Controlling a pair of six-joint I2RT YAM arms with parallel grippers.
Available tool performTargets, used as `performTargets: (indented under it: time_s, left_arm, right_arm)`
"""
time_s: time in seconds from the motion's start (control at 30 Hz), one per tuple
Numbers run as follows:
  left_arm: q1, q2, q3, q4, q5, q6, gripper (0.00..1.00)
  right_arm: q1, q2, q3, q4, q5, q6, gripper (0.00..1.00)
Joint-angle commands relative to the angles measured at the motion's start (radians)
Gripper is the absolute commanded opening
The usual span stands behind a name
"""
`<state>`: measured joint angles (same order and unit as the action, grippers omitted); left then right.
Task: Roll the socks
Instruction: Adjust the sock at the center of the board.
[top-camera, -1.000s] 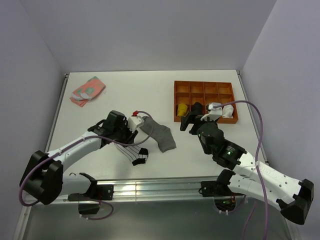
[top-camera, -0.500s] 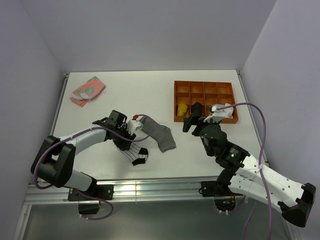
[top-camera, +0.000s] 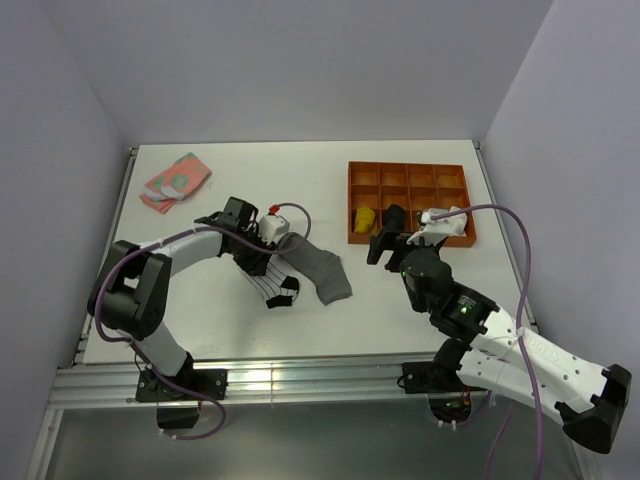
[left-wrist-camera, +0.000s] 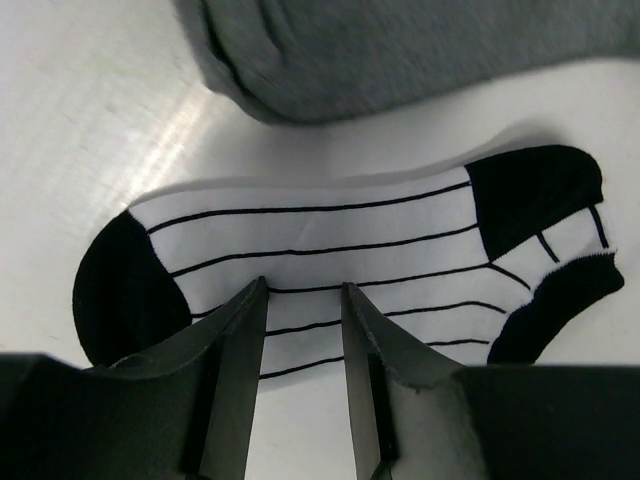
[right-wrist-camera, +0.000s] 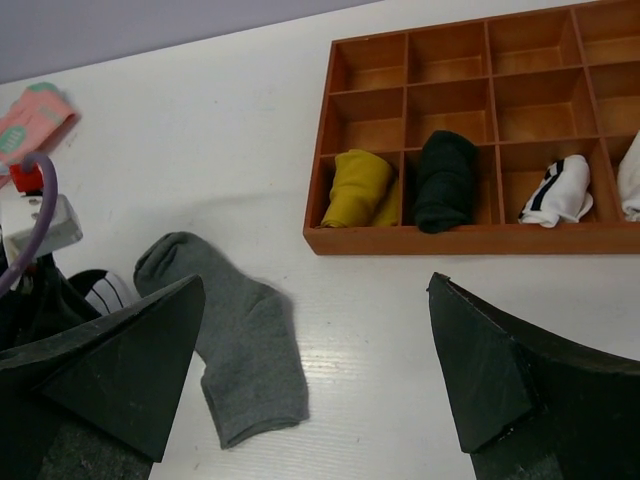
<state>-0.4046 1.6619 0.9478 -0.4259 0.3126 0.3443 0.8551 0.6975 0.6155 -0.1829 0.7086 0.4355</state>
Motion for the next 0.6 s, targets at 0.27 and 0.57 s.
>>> performTargets:
  time_s: [0.27, 0.57]
  left_arm:
    - [0.046, 0.084, 0.086, 0.108, 0.005, -0.031, 0.41]
    - [0.047, -0.149, -0.047, 0.116, 0.025, 0.038, 0.57]
  right_arm:
    - [0.001, 0.091, 0.105, 0.005, 0.035, -0.064, 1.0]
    - [0.001, 0.129, 0.087, 0.03, 0.012, -0.066, 1.0]
